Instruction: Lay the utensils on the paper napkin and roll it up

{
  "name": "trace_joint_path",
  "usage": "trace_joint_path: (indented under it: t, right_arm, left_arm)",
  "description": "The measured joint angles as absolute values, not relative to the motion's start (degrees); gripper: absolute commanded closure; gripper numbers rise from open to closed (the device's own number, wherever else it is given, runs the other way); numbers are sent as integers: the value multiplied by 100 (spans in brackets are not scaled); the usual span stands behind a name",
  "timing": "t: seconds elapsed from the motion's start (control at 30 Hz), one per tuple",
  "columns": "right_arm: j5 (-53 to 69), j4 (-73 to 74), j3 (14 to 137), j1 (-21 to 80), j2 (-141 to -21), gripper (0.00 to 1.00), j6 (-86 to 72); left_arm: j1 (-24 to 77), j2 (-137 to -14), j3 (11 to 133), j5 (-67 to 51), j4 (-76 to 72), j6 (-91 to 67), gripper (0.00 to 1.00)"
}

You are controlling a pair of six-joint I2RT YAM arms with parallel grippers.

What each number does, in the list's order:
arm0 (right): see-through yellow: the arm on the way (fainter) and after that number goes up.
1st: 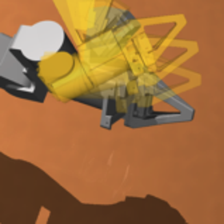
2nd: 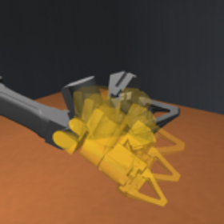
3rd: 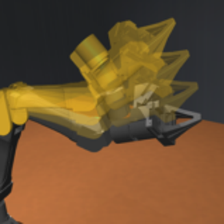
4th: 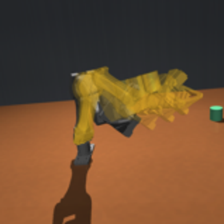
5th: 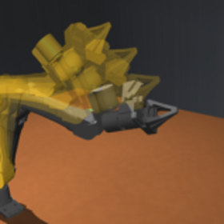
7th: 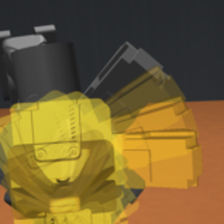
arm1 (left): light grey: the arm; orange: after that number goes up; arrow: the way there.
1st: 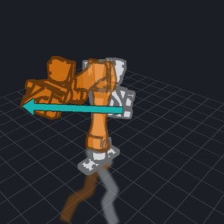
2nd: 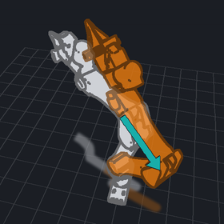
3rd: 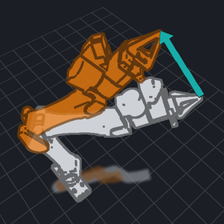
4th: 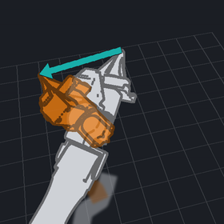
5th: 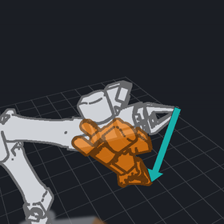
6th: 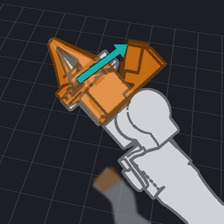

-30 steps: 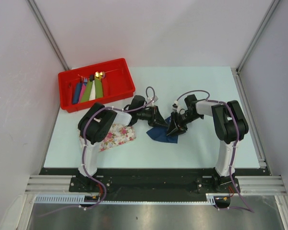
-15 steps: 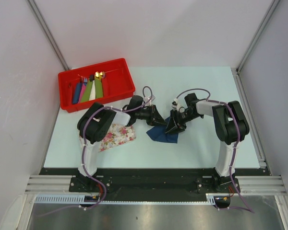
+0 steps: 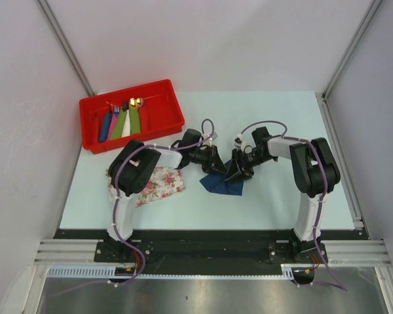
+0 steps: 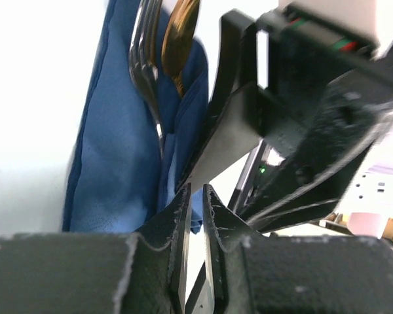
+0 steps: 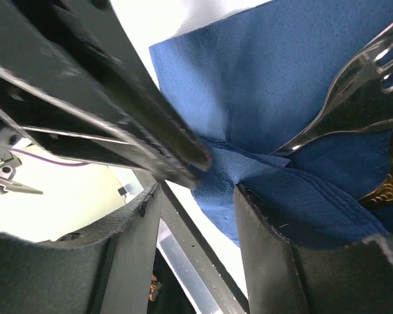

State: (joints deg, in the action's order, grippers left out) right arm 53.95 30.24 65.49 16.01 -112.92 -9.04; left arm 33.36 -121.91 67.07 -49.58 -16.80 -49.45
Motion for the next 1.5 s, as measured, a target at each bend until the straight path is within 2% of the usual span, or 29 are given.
trace_joint_path:
  t: [0.33, 0.43, 0.53, 0.57, 0.63, 0.67, 0.77, 1.13, 1.5]
  right_arm:
    - [5450, 2921, 6530, 1601, -11288, 46, -987]
    - [5450, 2923, 6525, 1599, -11229, 50, -1052]
    - [5426, 2904, 6523, 1568, -10991, 59, -1219]
    - [5406, 2877, 6523, 1564, -10890, 69, -1273]
    - [5247, 2821, 6525, 1568, -10613, 78, -1431]
    - [5120, 2801, 6530, 1579, -10475, 86, -1487]
    - [4674, 2816, 6619, 1643, -10237, 100, -1568]
    - [3341, 2993, 6731, 2200, -10298, 100, -1446]
    - [2637, 2991, 6731, 2261, -10641, 100, -1387]
  left_arm:
    - [3417, -12370, 6947, -4965, -792, -4272, 89]
    - [3417, -12372, 6989, -4864, -537, -4045, 92]
    - [3415, -12372, 7022, -4759, -357, -3894, 93]
    - [3415, -12372, 7041, -4746, -311, -3863, 93]
    - [3415, -12372, 7085, -4703, -239, -3798, 93]
    - [3415, -12372, 7096, -4685, -224, -3778, 93]
    - [3415, -12372, 7109, -4668, -200, -3730, 93]
    - [3411, -12372, 7146, -4646, -130, -3682, 94]
    - [3402, -12374, 7148, -4641, -121, -3680, 94]
